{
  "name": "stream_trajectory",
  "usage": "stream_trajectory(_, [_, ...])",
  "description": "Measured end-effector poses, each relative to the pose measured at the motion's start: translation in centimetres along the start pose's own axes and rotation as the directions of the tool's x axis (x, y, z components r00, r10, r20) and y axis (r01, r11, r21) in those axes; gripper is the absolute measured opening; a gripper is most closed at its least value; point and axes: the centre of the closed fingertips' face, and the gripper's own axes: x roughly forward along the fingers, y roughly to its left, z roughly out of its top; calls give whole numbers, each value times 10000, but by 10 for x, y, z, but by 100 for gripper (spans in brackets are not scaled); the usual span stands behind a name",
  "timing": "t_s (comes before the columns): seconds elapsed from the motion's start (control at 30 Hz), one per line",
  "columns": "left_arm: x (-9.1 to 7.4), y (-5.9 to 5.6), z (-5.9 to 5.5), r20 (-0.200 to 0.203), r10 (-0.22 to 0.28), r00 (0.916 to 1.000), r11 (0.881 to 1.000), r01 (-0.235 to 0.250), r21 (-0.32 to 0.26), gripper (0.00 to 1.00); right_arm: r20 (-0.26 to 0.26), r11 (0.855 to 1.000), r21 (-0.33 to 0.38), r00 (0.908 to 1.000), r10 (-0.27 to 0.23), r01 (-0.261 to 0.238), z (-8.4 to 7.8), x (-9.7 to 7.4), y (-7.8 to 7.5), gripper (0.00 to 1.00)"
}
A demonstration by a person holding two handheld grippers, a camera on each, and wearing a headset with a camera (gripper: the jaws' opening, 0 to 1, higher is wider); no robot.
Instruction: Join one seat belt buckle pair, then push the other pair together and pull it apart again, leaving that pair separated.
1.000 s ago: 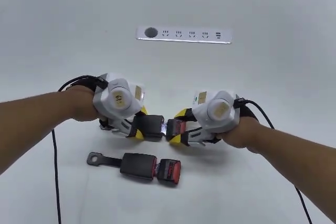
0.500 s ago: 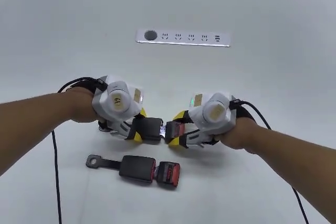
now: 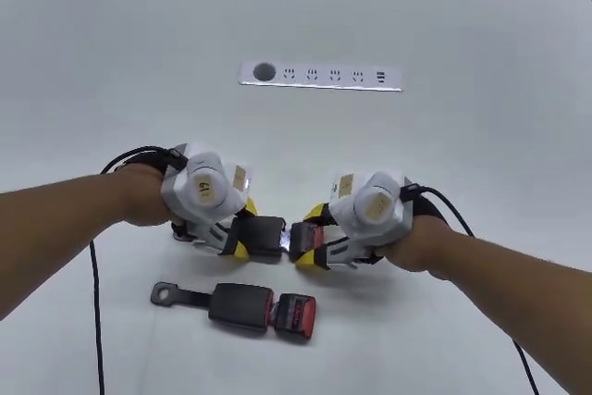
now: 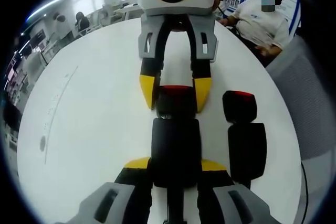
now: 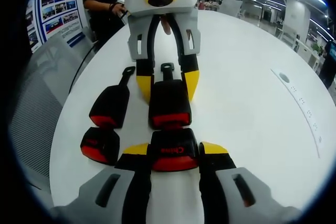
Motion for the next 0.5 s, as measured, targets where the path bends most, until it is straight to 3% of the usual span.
stream_trajectory(0.5, [-1, -2, 0, 64, -61, 10000, 9999, 60, 85, 33, -30, 10000, -3, 10000, 18, -18, 0, -1, 1, 34])
